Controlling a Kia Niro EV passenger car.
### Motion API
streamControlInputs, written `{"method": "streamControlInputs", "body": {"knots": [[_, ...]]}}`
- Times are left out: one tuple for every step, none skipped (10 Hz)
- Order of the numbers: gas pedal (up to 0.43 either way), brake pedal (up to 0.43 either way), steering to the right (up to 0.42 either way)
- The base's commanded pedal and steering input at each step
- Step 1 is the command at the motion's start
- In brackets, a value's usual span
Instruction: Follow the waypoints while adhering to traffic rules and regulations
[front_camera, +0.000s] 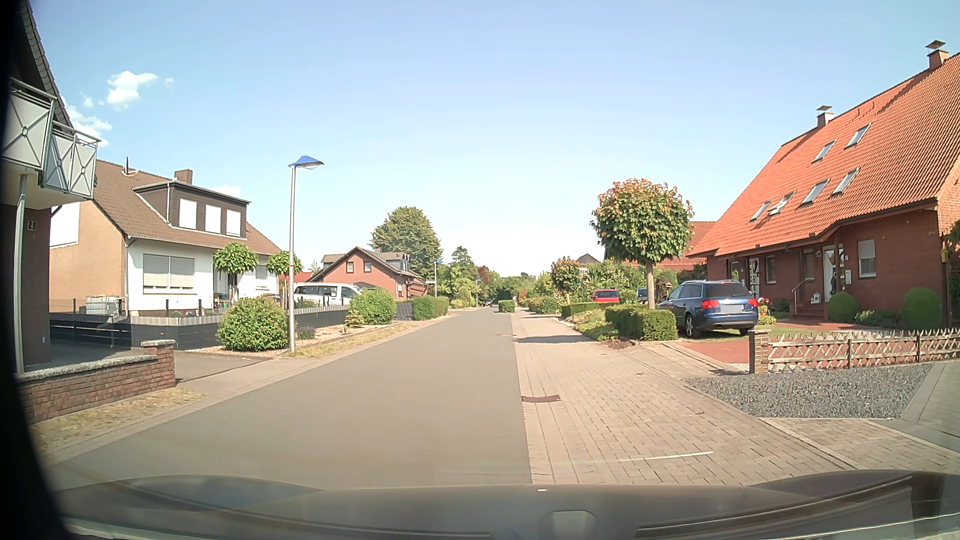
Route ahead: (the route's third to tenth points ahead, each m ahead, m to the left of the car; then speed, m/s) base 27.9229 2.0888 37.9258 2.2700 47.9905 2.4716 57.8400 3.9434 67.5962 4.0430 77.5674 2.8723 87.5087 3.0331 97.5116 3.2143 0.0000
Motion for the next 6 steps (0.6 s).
{"method": "streamControlInputs", "body": {"knots": [[0.0, 0.293, -0.016], [0.0, 0.293, -0.016], [0.0, 0.293, -0.015], [0.0, 0.293, -0.015], [0.0, 0.293, -0.015], [0.0, 0.293, -0.015]]}}
